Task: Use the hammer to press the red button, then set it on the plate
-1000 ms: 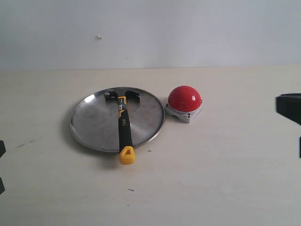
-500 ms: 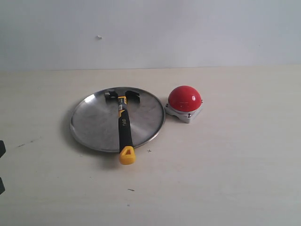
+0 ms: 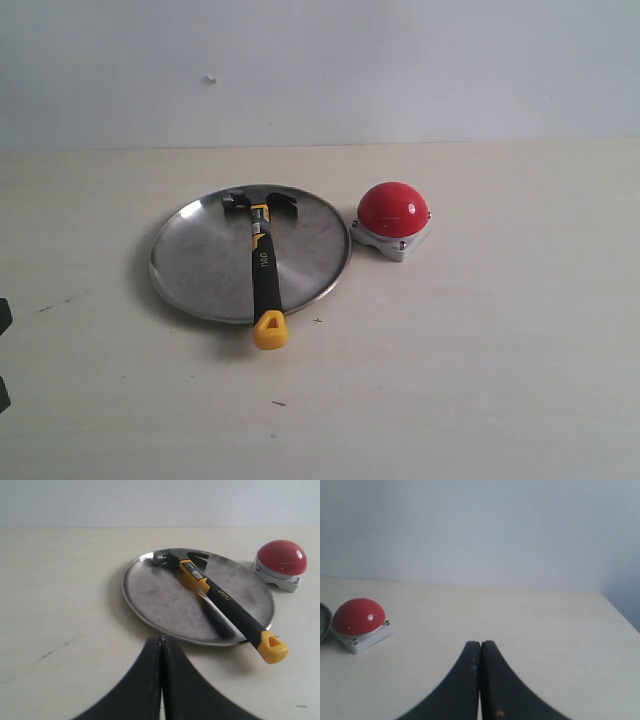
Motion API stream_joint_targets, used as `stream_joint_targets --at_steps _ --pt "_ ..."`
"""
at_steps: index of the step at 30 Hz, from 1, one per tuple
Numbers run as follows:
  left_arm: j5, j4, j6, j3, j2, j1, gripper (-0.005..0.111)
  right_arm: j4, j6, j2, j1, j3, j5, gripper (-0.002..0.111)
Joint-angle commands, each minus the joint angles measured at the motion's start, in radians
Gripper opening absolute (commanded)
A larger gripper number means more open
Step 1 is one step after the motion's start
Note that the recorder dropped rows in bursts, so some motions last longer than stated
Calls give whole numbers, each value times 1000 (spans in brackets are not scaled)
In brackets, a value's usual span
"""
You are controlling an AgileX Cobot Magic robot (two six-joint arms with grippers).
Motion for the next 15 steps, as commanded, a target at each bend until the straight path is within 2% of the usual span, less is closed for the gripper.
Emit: stream_joint_targets --at_steps 1,11,15 --pt "-5 -8 -3 3 -5 3 0 -40 101 -88 -5 53 -110 0" --pt "-3 -8 -1 3 -5 3 0 -40 134 -107 -5 193 -145 0" --pt "-3 -8 -1 3 -5 3 0 -67 244 -107 -5 210 -179 0"
